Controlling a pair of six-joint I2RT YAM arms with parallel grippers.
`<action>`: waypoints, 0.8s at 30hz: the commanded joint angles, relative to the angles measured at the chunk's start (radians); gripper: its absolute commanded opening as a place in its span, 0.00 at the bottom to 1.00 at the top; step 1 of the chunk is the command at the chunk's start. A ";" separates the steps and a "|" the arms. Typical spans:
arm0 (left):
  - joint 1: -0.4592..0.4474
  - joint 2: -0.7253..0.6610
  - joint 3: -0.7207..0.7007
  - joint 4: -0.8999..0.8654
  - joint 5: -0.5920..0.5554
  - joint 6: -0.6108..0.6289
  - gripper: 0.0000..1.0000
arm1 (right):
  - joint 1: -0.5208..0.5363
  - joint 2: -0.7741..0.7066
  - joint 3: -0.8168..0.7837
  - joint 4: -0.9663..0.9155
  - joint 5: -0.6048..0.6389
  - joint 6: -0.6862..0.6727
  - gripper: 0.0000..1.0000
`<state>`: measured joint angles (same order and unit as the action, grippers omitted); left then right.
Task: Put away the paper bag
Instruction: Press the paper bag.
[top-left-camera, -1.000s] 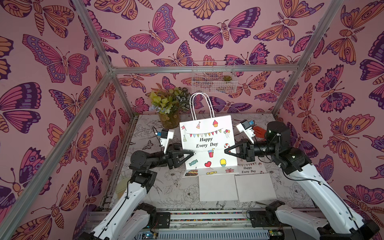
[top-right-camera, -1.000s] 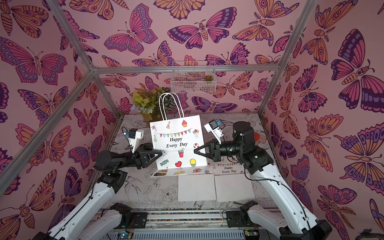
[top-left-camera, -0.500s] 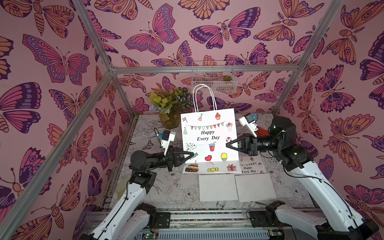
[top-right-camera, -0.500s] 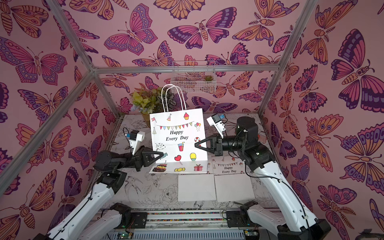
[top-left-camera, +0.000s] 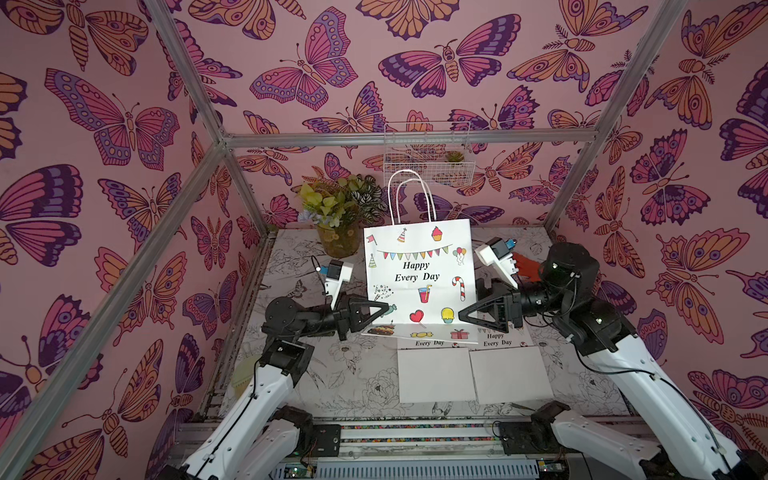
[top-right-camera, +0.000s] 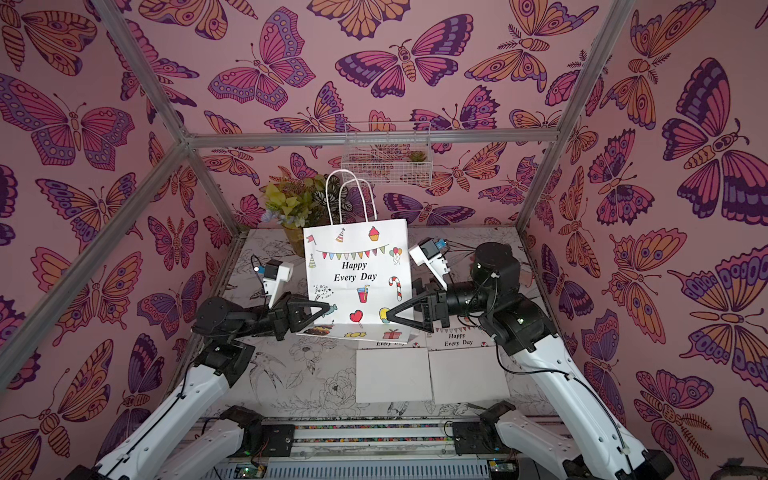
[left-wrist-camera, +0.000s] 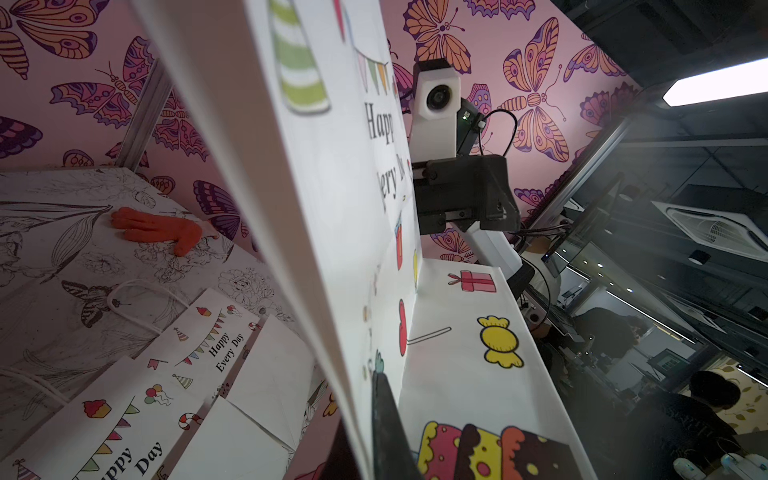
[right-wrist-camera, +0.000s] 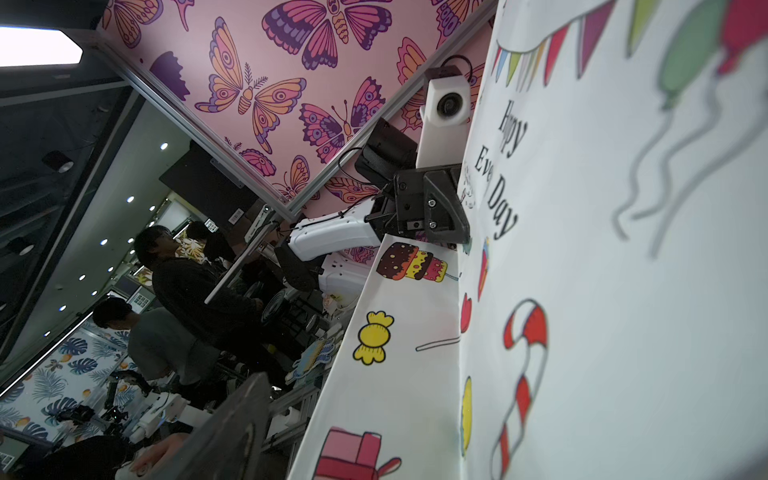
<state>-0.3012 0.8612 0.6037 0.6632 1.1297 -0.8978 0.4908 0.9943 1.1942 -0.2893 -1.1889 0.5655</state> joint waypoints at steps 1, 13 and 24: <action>0.005 0.009 0.021 0.022 -0.039 -0.011 0.00 | 0.027 -0.021 0.033 -0.088 -0.001 -0.071 0.95; 0.019 0.017 0.025 0.026 -0.033 -0.043 0.00 | 0.039 -0.060 0.025 -0.280 0.050 -0.231 0.99; 0.020 0.019 0.030 0.048 -0.026 -0.074 0.00 | 0.081 -0.023 0.049 -0.381 0.207 -0.330 0.99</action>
<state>-0.2928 0.8860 0.6056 0.6655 1.1278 -0.9638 0.5629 0.9665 1.2240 -0.6605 -1.0245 0.2596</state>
